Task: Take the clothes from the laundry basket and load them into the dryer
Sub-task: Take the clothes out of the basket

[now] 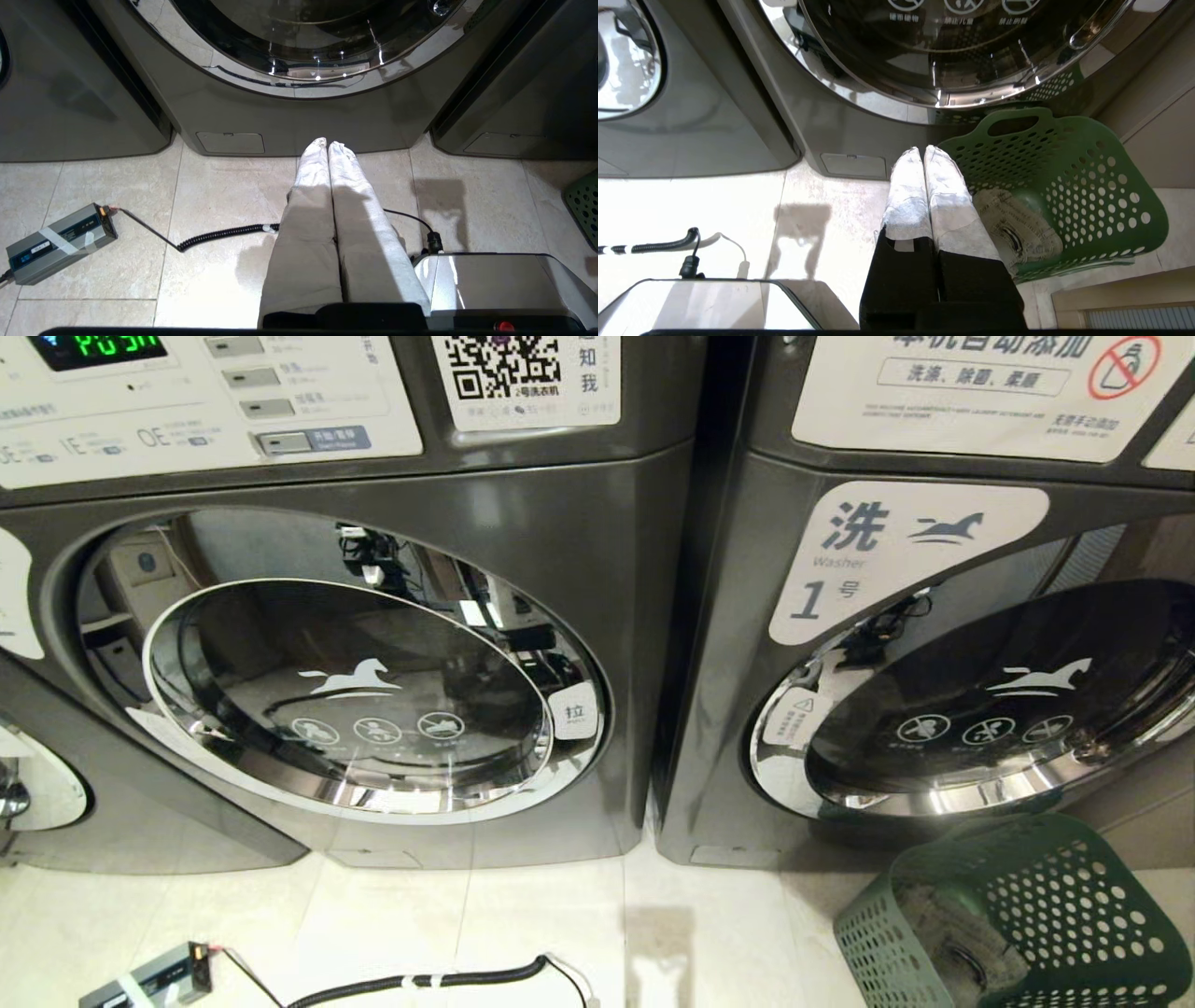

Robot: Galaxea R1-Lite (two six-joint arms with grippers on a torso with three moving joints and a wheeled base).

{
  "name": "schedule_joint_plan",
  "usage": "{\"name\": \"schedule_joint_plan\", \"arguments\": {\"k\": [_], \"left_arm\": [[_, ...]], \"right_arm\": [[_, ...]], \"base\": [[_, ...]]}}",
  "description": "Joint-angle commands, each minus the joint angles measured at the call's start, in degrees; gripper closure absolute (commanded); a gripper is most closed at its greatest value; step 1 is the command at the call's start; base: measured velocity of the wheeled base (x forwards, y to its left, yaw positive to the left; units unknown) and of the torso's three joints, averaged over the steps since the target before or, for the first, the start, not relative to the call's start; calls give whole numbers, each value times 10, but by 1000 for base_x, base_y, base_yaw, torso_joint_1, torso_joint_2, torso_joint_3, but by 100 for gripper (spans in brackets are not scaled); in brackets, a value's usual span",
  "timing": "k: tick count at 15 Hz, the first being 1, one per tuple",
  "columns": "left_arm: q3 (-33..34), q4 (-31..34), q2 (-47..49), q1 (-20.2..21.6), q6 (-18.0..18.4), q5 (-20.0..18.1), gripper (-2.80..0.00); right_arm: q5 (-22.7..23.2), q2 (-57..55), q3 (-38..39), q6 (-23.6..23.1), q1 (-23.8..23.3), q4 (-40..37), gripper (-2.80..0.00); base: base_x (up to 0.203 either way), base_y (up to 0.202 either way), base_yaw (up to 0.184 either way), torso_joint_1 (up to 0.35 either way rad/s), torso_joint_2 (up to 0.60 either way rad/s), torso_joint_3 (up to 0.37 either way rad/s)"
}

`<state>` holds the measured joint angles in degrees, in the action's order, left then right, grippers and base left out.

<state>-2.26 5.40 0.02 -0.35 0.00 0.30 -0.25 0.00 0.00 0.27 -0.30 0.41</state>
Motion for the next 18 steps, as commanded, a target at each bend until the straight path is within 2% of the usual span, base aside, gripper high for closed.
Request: {"name": "schedule_joint_plan", "arguments": {"k": [1,18], "left_arm": [[1,0,0,0,0,0,0],[0,0,0,0,0,0,0]], "right_arm": [[0,0,0,0,0,0,0],[-2,0,0,-3,0,0,0]], "base": [[0,0,0,-2,1,-194],[0,0,0,2,4,-192]]}}
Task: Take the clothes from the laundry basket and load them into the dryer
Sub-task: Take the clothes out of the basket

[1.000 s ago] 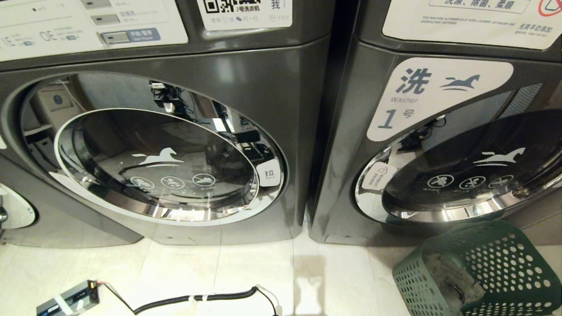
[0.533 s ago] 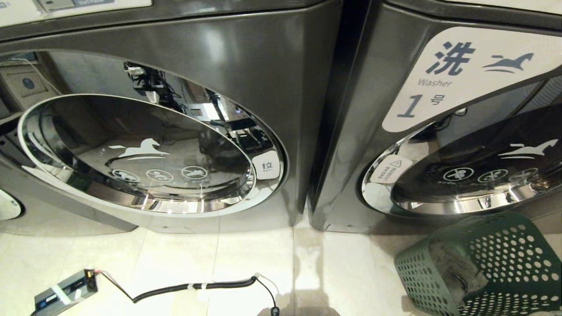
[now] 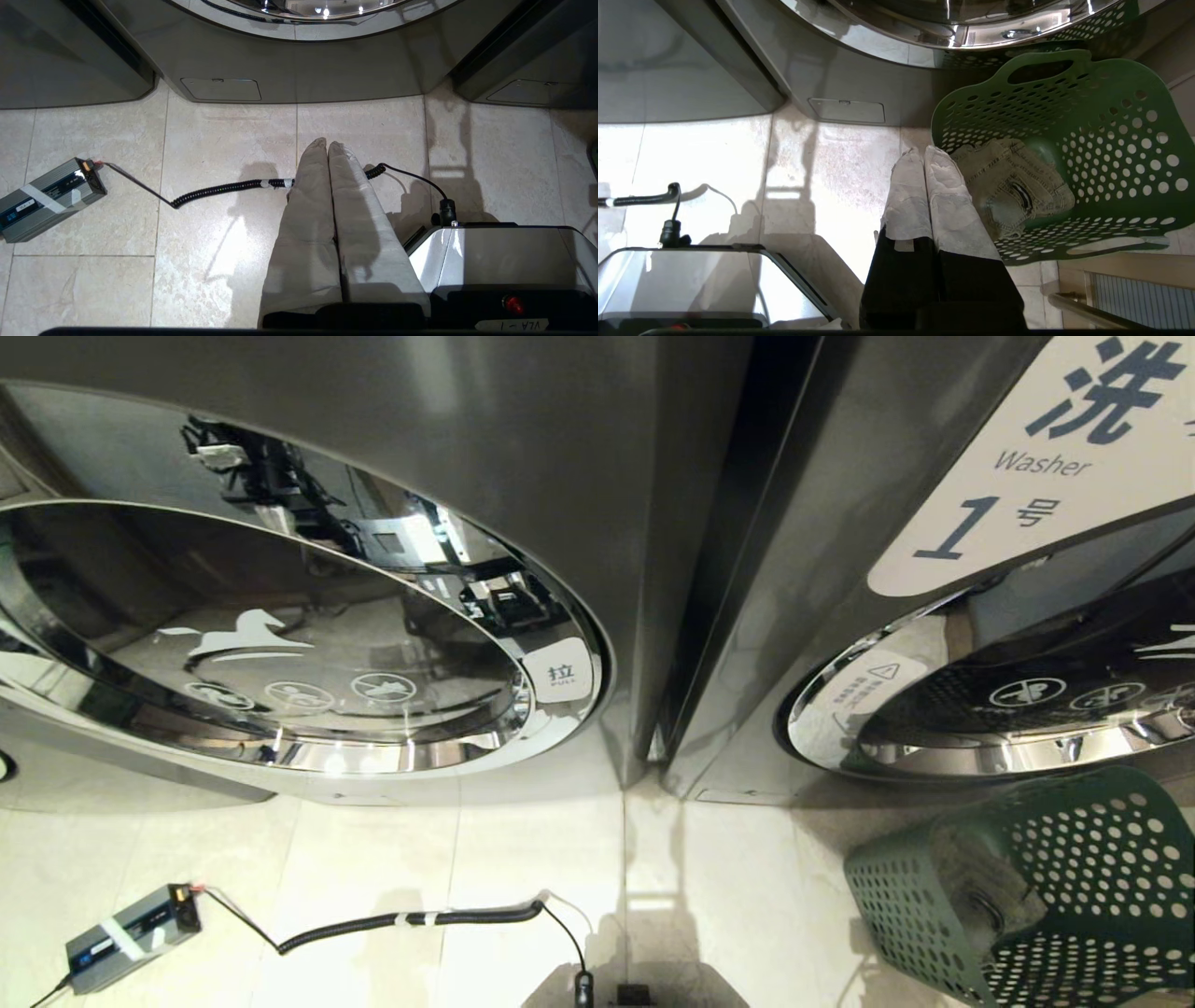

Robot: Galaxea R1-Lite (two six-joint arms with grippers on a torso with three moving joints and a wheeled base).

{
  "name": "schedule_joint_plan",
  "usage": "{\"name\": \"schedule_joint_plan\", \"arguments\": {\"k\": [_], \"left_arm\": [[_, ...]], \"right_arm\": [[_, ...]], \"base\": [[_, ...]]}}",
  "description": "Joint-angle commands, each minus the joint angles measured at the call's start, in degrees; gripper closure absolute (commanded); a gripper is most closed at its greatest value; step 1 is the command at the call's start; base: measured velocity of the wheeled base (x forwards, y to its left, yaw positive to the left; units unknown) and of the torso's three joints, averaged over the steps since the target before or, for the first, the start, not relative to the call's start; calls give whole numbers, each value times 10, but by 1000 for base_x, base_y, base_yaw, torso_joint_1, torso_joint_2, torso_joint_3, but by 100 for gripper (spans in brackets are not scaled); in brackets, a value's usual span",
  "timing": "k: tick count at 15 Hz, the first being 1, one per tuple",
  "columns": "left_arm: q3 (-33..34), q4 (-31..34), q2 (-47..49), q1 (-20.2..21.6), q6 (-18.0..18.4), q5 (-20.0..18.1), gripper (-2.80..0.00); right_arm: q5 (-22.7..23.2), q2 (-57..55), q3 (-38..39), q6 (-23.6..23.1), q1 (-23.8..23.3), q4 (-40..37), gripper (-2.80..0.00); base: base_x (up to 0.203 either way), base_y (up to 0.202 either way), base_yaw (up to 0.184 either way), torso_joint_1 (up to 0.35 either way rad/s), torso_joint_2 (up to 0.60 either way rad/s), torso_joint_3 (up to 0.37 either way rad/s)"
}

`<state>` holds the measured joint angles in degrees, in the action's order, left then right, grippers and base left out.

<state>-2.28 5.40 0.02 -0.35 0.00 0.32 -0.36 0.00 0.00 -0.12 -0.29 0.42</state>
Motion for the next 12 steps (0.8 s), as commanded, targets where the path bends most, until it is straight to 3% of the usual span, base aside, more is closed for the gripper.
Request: {"name": "schedule_joint_plan", "arguments": {"k": [1,4,6,7,9,12], "left_arm": [[0,0,0,0,0,0,0],[0,0,0,0,0,0,0],[0,0,0,0,0,0,0],[0,0,0,0,0,0,0],[0,0,0,0,0,0,0],[0,0,0,0,0,0,0]], "right_arm": [[-1,0,0,-10,0,0,0],[-7,-26,-66,-71,-1,-73,0],[-45,-116,-114,-40,-3,-121,0],[-72,-185,-127,3,-4,-132,0],[-133,-338,-155,151,-6,-150,0],[-204,-464,-171,355,-15,-194,0]], "base": [[0,0,0,2,2,-67],[0,0,0,2,5,-21],[0,0,0,0,0,0],[0,0,0,0,0,0],[0,0,0,0,0,0],[0,0,0,0,0,0]]}}
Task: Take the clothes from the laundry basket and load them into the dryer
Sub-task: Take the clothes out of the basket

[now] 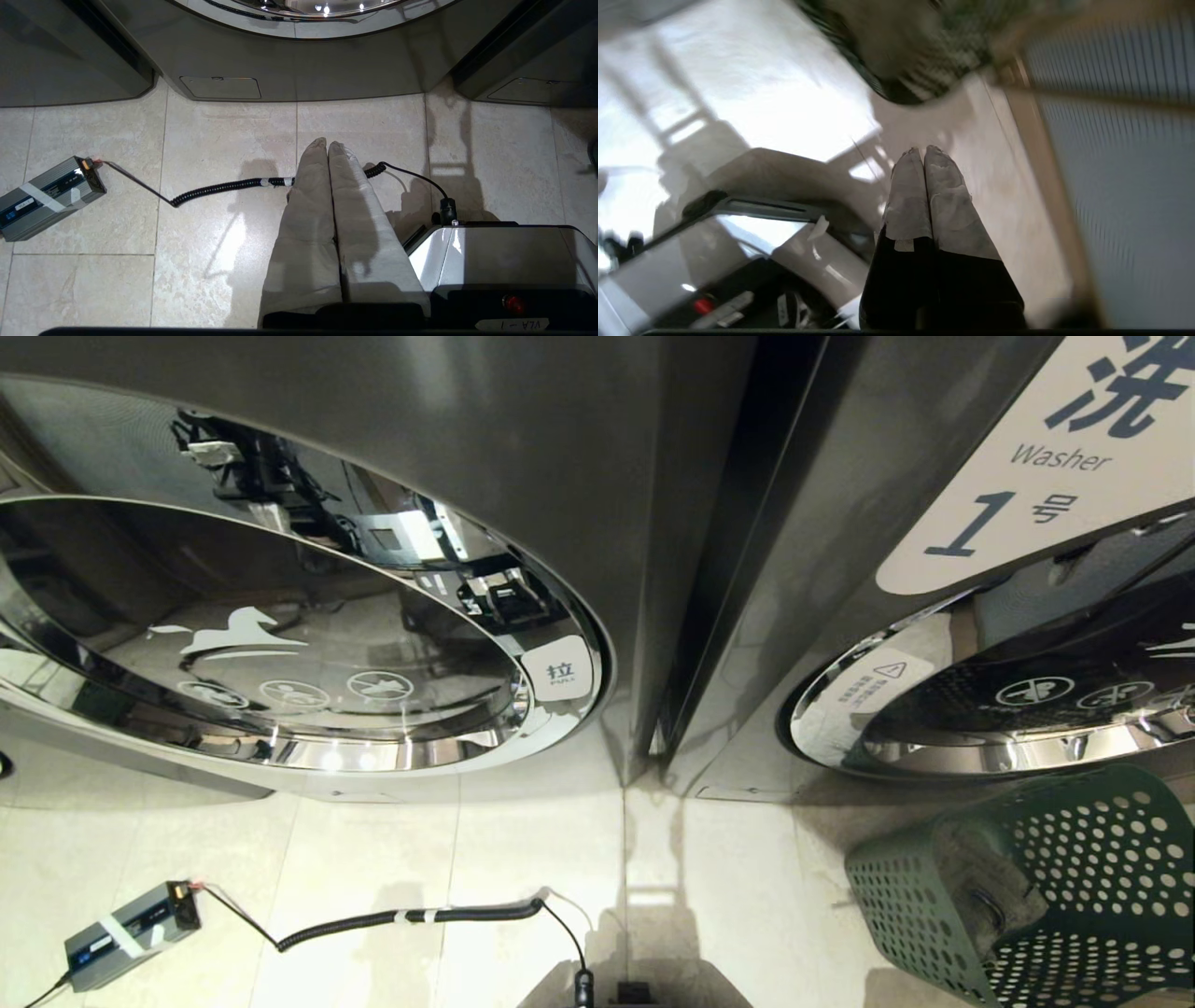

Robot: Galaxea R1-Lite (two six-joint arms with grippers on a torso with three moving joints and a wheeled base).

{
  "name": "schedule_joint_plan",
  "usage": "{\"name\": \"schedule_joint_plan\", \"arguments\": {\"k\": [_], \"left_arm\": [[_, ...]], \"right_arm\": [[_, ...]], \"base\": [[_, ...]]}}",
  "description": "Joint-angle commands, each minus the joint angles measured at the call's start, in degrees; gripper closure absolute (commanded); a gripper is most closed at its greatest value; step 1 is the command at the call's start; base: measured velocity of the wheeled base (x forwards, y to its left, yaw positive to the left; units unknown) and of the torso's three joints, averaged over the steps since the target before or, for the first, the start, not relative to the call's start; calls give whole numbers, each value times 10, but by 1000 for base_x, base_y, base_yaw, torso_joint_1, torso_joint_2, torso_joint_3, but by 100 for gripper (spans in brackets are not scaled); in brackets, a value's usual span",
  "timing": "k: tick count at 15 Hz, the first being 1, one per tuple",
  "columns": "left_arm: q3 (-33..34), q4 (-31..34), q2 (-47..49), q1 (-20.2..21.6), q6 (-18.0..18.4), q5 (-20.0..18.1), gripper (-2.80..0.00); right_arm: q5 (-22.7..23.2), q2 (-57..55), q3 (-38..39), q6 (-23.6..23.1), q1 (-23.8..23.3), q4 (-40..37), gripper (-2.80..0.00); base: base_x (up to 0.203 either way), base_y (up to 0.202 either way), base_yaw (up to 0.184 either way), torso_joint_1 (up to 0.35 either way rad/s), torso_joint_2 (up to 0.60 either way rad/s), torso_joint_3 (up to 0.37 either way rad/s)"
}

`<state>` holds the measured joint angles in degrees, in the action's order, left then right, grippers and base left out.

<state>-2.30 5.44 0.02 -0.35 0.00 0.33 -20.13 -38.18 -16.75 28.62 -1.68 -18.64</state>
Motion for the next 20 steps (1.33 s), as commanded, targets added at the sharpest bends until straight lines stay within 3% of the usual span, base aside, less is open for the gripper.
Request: {"name": "schedule_joint_plan", "arguments": {"k": [1,4,7,9,14,20], "left_arm": [[0,0,0,0,0,0,0],[0,0,0,0,0,0,0],[0,0,0,0,0,0,0],[0,0,0,0,0,0,0],[0,0,0,0,0,0,0],[0,0,0,0,0,0,0]], "right_arm": [[-19,-108,-4,90,-17,-12,0],[4,-164,-5,100,-130,-13,0],[99,-232,22,-10,-272,32,0],[138,-313,31,-38,-283,108,0],[160,-567,0,-43,-297,334,0],[175,-807,-195,-54,-301,394,0]], "base": [[0,0,0,0,0,0],[0,0,0,0,0,0],[0,0,0,0,0,0],[0,0,0,0,0,0],[0,0,0,0,0,0],[0,0,0,0,0,0]]}}
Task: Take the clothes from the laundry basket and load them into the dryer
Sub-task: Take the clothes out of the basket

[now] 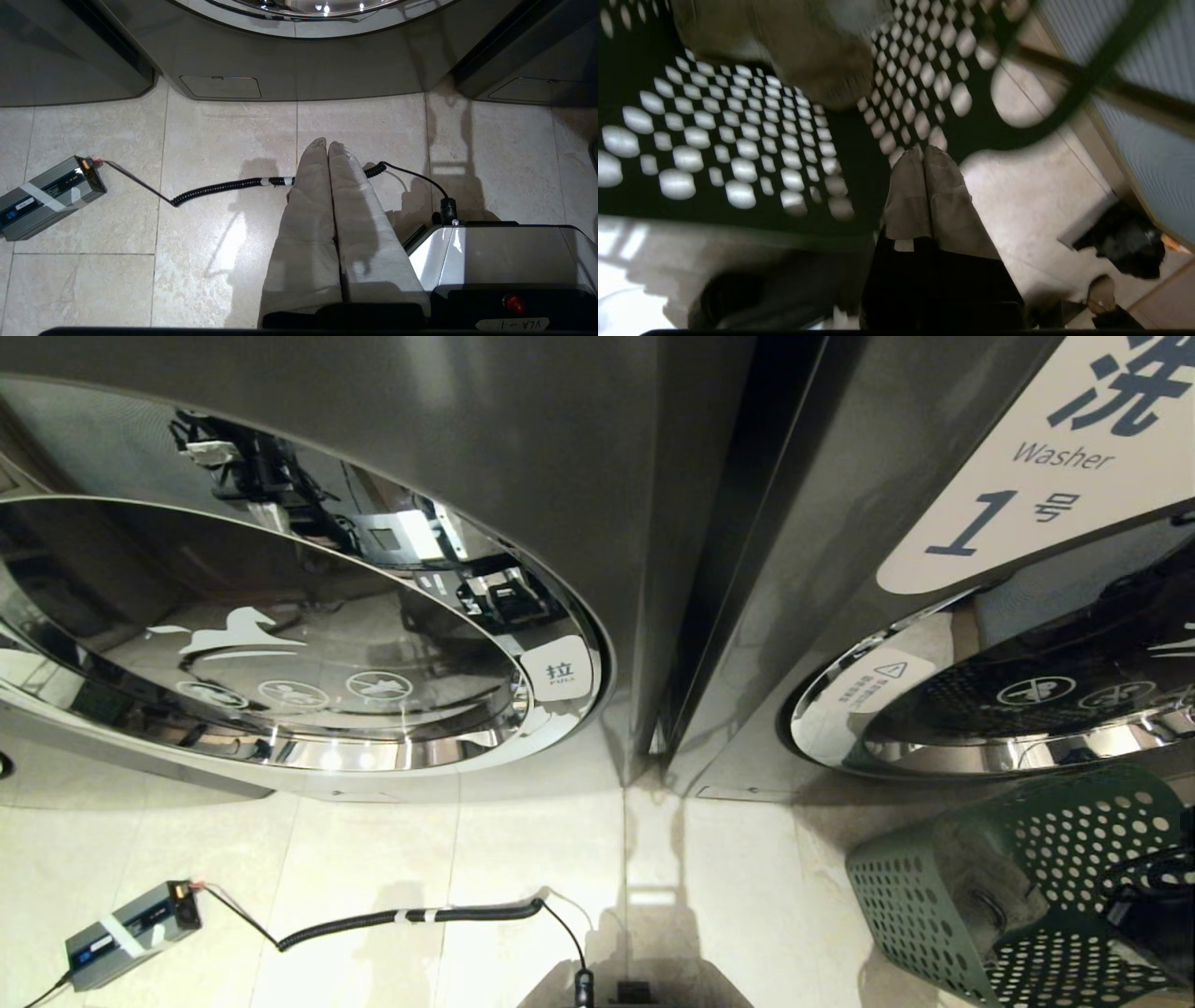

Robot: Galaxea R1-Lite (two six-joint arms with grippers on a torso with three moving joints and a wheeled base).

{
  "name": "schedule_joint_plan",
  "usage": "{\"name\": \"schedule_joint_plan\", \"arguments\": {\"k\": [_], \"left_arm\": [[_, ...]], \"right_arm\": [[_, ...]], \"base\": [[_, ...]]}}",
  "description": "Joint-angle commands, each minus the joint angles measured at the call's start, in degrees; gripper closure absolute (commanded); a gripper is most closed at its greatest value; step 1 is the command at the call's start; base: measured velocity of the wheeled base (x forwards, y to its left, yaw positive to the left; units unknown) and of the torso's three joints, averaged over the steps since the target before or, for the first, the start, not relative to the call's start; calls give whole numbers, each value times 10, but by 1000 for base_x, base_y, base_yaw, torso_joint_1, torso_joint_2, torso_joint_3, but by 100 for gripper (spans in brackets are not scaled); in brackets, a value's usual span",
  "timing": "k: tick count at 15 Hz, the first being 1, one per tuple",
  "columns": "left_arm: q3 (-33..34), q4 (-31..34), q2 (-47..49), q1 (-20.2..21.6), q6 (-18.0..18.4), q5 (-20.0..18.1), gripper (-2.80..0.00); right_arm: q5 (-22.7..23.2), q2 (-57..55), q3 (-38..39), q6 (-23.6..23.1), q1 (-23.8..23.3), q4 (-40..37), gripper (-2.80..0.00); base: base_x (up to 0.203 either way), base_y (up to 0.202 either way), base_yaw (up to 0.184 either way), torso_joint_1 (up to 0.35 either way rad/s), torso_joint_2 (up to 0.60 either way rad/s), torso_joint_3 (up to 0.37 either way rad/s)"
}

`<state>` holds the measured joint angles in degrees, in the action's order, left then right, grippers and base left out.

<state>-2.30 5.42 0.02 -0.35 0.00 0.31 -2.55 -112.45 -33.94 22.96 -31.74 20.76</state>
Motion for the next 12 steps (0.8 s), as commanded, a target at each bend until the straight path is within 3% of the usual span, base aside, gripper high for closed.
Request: {"name": "schedule_joint_plan", "arguments": {"k": [1,7,12], "left_arm": [[0,0,0,0,0,0,0],[0,0,0,0,0,0,0],[0,0,0,0,0,0,0]], "right_arm": [[2,-94,-50,-4,-1,2,-280],[47,-227,-155,-13,0,11,-280],[122,-341,-226,-44,2,108,-280]], "base": [[0,0,0,0,0,0],[0,0,0,0,0,0],[0,0,0,0,0,0]]}}
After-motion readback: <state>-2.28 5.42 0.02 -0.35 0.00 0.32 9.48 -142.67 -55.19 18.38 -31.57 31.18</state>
